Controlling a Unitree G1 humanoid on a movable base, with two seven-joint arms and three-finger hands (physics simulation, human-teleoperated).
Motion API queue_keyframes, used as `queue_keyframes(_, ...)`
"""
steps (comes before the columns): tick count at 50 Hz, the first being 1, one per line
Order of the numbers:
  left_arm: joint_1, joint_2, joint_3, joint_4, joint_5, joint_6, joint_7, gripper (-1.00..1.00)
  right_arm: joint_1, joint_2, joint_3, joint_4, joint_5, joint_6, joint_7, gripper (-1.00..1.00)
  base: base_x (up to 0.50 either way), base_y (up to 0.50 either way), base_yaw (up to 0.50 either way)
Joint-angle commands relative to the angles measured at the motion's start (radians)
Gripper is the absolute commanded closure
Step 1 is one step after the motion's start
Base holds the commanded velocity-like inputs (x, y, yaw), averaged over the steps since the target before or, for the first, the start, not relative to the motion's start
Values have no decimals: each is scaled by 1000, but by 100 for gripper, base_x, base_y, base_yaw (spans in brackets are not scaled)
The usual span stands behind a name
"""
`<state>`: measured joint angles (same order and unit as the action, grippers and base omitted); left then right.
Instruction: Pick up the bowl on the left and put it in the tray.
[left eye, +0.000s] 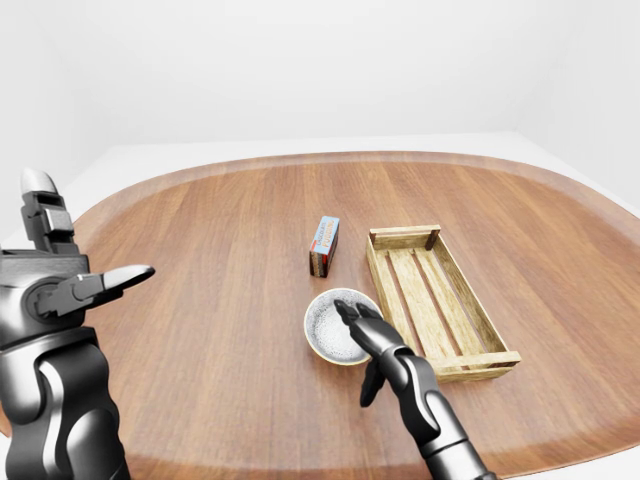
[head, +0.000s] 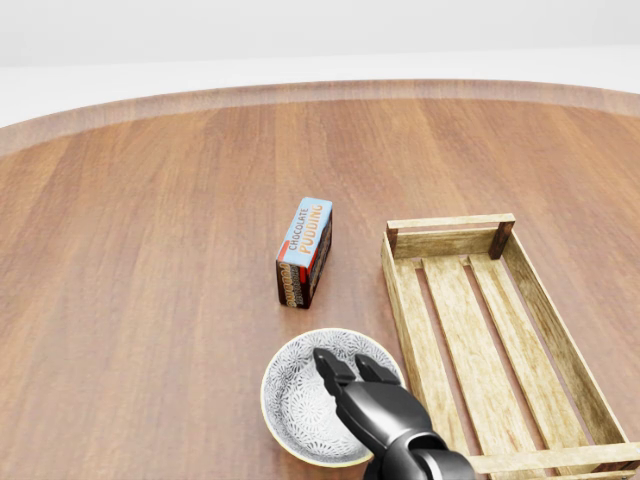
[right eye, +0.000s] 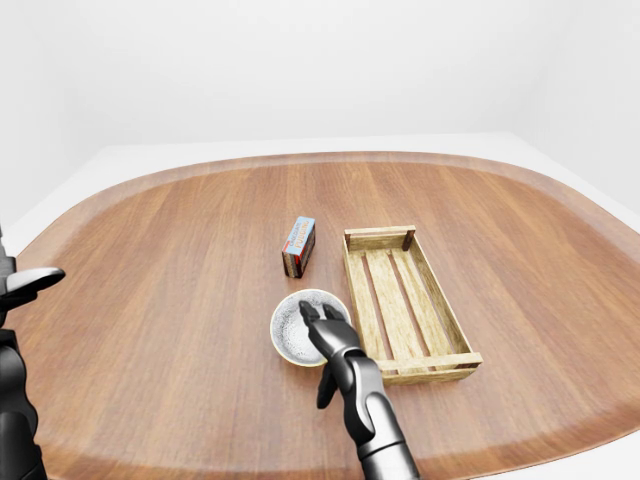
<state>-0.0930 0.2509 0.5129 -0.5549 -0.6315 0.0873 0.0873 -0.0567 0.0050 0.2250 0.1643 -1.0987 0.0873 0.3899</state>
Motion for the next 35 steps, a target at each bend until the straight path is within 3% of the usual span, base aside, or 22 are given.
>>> queue_keyframes(1, -2, 1, -1, 4, 0, 0, 1, -100, -29, 7, -3, 42, -4, 0, -5, -100, 0, 0, 0)
queue_keyframes(35, 0, -1, -3, 4, 2, 0, -1, -100, -60, 27, 9, 201, 31, 0, -87, -100, 0, 0, 0)
